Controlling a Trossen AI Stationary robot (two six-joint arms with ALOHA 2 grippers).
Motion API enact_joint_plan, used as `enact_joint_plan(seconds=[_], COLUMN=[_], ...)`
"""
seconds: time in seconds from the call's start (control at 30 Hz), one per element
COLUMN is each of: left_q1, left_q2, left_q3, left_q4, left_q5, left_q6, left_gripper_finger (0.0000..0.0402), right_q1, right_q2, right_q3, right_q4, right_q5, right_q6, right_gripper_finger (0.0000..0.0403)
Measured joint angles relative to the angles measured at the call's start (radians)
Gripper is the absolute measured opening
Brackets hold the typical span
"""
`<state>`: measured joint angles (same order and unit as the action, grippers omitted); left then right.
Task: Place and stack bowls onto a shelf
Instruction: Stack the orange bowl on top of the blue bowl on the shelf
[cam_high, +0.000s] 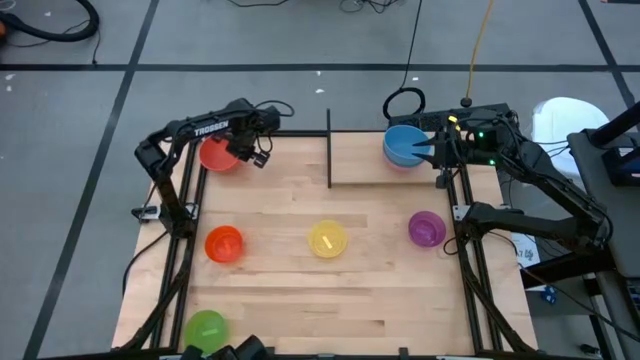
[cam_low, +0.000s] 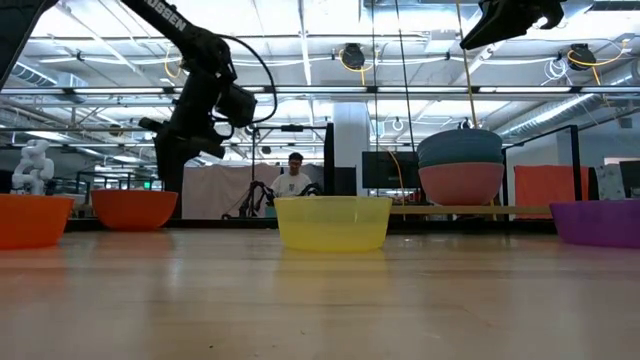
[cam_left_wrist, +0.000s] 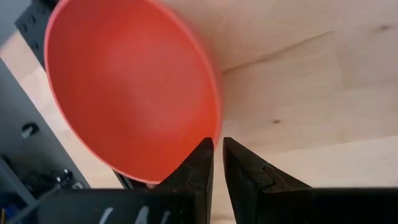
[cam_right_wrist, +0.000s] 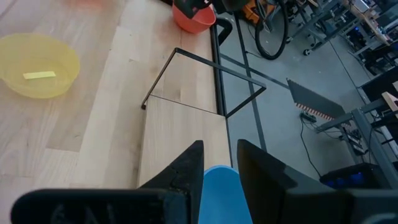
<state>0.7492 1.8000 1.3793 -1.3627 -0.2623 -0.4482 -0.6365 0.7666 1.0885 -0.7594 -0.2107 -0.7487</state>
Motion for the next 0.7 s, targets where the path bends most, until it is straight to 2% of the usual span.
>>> enact_joint_plan(seconds=[0.7], left_q1=[0.009], left_q2=[0.000], left_q3=[-0.062], left_q4=[0.050], left_q5=[0.009], left_q6=[0.026], left_gripper_finger=[0.0042], right_q1=[0.000], right_q2=[0.000], right_q3=[0.000], right_q4=[0.000], right_q5=[0.006], right_q6=[-0.027], right_gripper_finger=[0.0089])
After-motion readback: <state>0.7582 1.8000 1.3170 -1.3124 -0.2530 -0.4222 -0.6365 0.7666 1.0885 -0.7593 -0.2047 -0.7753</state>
